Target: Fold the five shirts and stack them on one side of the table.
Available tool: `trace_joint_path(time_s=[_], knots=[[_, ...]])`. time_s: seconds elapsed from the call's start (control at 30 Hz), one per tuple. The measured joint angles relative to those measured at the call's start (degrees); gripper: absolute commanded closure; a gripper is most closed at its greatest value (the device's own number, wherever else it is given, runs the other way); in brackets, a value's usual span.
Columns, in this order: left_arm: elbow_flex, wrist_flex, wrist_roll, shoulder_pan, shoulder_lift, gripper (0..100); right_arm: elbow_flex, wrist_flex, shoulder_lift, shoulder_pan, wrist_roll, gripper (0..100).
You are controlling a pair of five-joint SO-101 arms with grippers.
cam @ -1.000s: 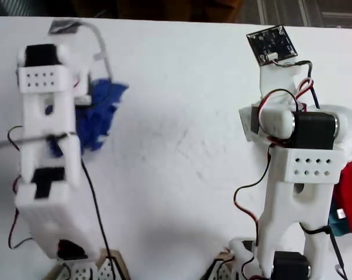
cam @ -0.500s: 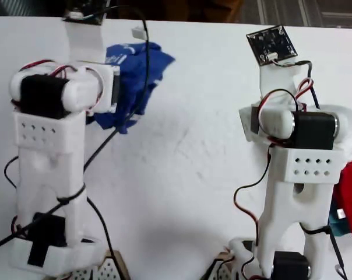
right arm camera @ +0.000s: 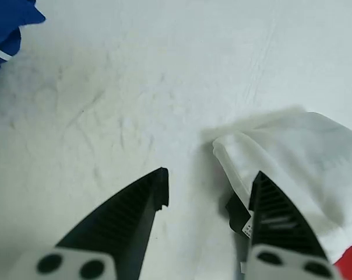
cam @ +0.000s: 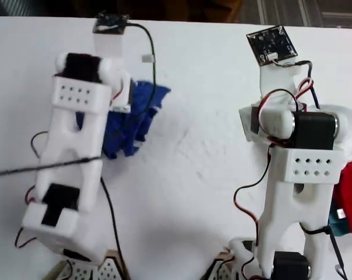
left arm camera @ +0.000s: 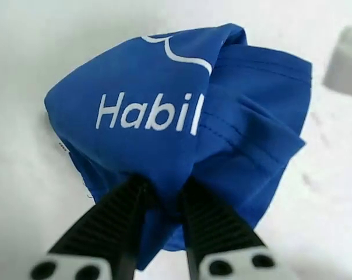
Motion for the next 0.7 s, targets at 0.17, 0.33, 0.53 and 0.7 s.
trace_joint_path(time_s=[0.17,0.33,0.53,0.7], knots=[[-0.18,-0.97,0.00,0.00,11.87,78,0.18,0.00,0.00,0.00,0.00,76.8],[-5.54,-1.05,-0.09,-1.14,19.25,77,1.05,0.00,-0.09,0.00,0.00,76.8],[-16.44,-1.05,-0.26,-13.19,23.56,77,9.49,-4.22,0.00,-0.26,0.00,76.8],[-17.32,-0.09,-5.71,-24.79,29.01,77,17.32,-10.55,0.00,-8.35,-0.09,76.9]])
